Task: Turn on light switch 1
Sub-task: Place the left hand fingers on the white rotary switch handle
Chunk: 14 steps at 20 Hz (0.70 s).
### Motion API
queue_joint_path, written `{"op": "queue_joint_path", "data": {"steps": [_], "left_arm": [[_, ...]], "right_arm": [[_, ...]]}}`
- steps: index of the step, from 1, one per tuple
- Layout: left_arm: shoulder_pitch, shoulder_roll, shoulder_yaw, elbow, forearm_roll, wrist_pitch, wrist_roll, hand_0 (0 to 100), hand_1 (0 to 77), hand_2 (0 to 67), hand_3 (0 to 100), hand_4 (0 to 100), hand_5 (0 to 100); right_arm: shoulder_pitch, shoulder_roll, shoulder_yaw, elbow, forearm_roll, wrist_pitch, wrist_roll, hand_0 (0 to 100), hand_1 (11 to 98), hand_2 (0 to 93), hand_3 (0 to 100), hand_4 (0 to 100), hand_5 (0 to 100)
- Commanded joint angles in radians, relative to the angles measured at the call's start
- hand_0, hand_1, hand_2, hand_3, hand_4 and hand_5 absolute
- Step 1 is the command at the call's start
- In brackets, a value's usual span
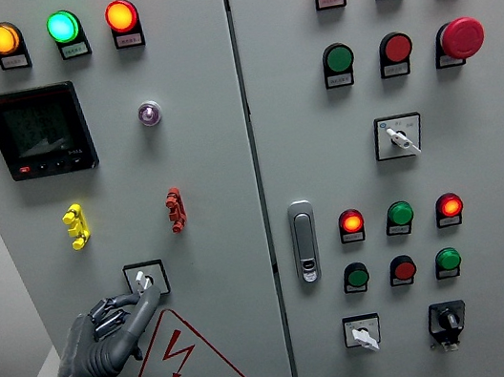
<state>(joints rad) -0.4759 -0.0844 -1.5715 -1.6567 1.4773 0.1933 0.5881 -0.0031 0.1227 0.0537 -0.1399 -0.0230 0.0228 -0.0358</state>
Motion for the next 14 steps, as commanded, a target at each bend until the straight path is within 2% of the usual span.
{"op": "queue_joint_path", "data": {"steps": [1,4,8,14], "left_arm": [[-0.001,0.0,0.002,0.0,0.0,0.014,0.021,0,61.0,48.3,87,100,87],[-0.016,0.002,0.002,0.008,0.001,0.025,0.025,0,59.7,48.5,87,100,87],[-0.036,0.003,0.008,0.009,0.005,0.041,0.068,0,59.2,48.8,87,100,87],[-0.05,0.005,0.021,0.011,0.005,0.043,0.088,0,59.2,49.3,87,100,86]], "right_arm": [[0.0,0.0,-0.002,0.0,0.0,0.0,-0.001,0,19.8,0.0,20,19,10],[0.0,0.0,0.0,0.0,0.0,0.0,0.001,0,20.0,0.0,20,19,10],[0.0,0.0,0.0,0.0,0.0,0.0,0.001,0,20.0,0.0,20,19,10],[0.0,0.0,-0.002,0.0,0.0,0.0,0.001,0,19.1,0.0,20,19,10]]}}
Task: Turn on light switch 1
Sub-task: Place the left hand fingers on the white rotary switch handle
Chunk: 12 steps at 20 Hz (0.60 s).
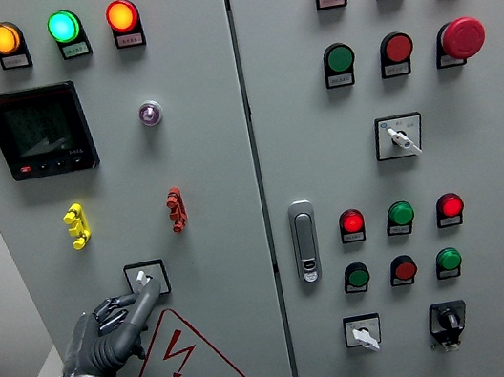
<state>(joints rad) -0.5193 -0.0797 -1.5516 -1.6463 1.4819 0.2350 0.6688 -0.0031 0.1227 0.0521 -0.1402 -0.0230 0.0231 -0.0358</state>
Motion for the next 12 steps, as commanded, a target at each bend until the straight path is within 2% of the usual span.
{"op": "queue_joint_path", "data": {"steps": [1,4,10,12], "left_arm": [[-0.011,-0.002,0.001,0.002,0.0,0.001,0.009,0,59.0,49.4,87,100,86],[-0.016,0.0,0.001,0.002,0.0,0.02,0.009,0,57.5,49.7,87,100,86],[-0.016,0.001,0.001,0.003,0.009,0.024,0.017,0,55.5,50.5,88,100,85],[-0.016,0.001,0.002,0.008,0.018,0.024,0.034,3,54.8,50.5,88,100,85]], "right_arm": [[0.0,0.0,0.0,0.001,0.0,0.0,0.001,0,19.1,0.0,20,19,10],[0.0,0.0,0.0,0.001,0.0,0.0,0.001,0,20.1,0.0,20,19,10],[0.0,0.0,0.0,-0.001,0.0,0.0,0.001,0,19.2,0.0,20,19,10],[0.0,0.0,0.0,-0.001,0.0,0.0,0.001,0,19.2,0.0,20,19,10]]}}
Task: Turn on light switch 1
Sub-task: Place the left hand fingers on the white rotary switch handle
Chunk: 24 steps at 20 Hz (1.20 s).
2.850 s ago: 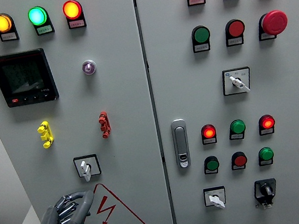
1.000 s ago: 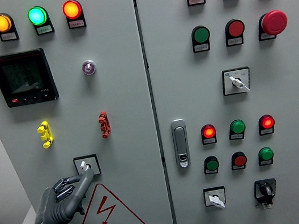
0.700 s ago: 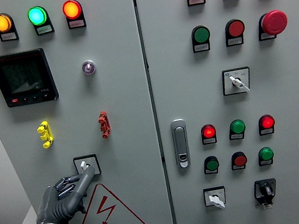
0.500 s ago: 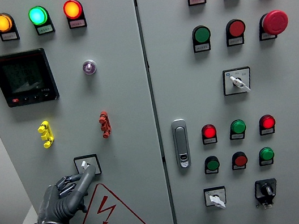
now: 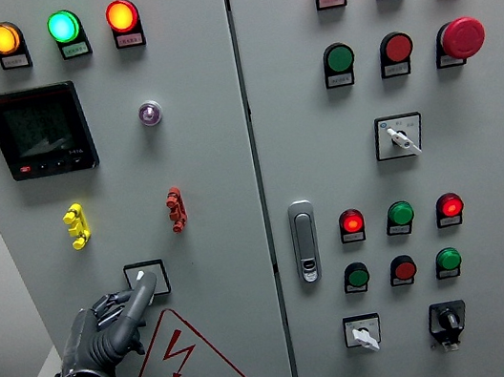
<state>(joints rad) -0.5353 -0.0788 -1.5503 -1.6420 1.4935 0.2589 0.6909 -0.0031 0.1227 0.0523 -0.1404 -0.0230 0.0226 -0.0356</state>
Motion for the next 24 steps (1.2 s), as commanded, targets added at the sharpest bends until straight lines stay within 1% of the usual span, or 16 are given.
{"op": "queue_joint_path", "data": {"steps": [1,5,7,10,12,16,24], "left_arm": [[0.0,0.001,0.001,0.004,0.008,0.0,0.015,9,54.2,50.5,89,100,85],[-0.002,0.001,0.001,0.005,0.011,0.0,0.021,18,53.5,51.1,89,100,86],[-0.005,0.001,0.001,0.004,0.011,0.0,0.021,19,53.4,51.3,89,100,86],[-0.008,0.001,0.001,0.005,0.011,0.0,0.022,21,52.7,51.3,89,100,86],[-0.009,0.001,0.001,0.005,0.011,0.0,0.021,22,52.4,51.4,89,100,86],[-0.009,0.002,0.002,0.005,0.011,0.0,0.022,23,51.8,51.4,89,100,86],[-0.023,0.002,0.01,0.025,0.011,0.0,0.024,23,51.7,51.6,89,100,87]], "right_arm": [[0.0,0.0,0.0,0.001,0.0,0.0,0.0,0,19.4,0.0,20,19,10],[0.0,0.0,0.0,0.001,0.0,0.0,-0.001,0,19.6,0.0,20,19,10],[0.0,0.0,0.0,-0.001,0.0,0.0,-0.001,0,18.5,0.0,20,19,10],[0.0,0.0,0.0,0.001,0.0,0.0,0.0,0,19.5,0.0,20,19,10],[0.0,0.0,0.0,0.001,0.0,0.0,0.0,0,18.8,0.0,20,19,10],[0.0,0.0,0.0,-0.001,0.0,0.0,-0.001,0,20.1,0.0,20,19,10],[0.0,0.0,0.0,-0.001,0.0,0.0,0.0,0,19.5,0.0,20,19,10]]}}
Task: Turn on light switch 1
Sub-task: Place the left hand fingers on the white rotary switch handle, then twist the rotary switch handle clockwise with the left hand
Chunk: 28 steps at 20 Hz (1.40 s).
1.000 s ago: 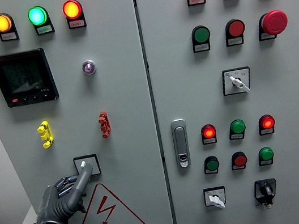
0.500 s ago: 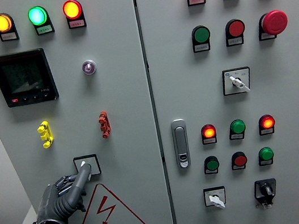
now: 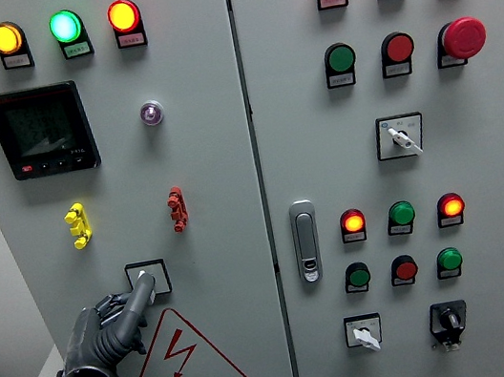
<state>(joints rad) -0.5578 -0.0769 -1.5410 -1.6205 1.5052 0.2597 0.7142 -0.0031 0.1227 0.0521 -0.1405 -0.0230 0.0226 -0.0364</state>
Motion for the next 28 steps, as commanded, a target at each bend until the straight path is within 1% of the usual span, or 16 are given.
{"op": "queue_joint_path", "data": {"steps": [1,11,18,21,23,24,28], "left_arm": [[-0.001,0.0,0.002,0.007,0.0,0.0,0.001,23,51.7,51.7,89,100,87],[-0.007,0.0,0.009,0.008,0.0,0.0,0.001,22,51.4,52.0,90,100,88],[-0.013,0.0,0.013,0.011,0.0,0.0,0.014,18,52.3,52.2,90,100,88],[-0.014,0.006,0.015,0.011,0.0,0.0,0.014,20,52.1,52.3,90,100,88],[-0.019,0.006,0.015,0.013,0.0,0.0,0.014,21,51.7,52.3,90,100,88],[-0.02,0.006,0.015,0.013,0.0,0.0,0.014,22,51.3,52.4,90,100,88],[-0.02,0.006,0.015,0.013,0.0,0.0,0.016,24,49.8,52.4,91,100,89]], "right_arm": [[0.0,0.0,0.0,-0.001,0.0,0.0,0.0,0,19.6,0.0,20,19,10],[0.0,0.0,0.0,-0.001,0.0,0.0,0.001,0,19.6,0.0,20,19,10],[0.0,0.0,0.0,-0.001,0.0,0.0,0.001,0,20.1,0.0,20,19,10],[0.0,0.0,0.0,-0.001,0.0,0.0,0.001,0,20.1,0.0,20,19,10],[0.0,0.0,0.0,-0.001,0.0,0.0,0.001,0,18.1,0.0,20,19,10],[0.0,0.0,0.0,-0.001,0.0,0.0,0.001,0,19.8,0.0,20,19,10],[0.0,0.0,0.0,-0.001,0.0,0.0,0.0,0,20.2,0.0,20,19,10]]}}
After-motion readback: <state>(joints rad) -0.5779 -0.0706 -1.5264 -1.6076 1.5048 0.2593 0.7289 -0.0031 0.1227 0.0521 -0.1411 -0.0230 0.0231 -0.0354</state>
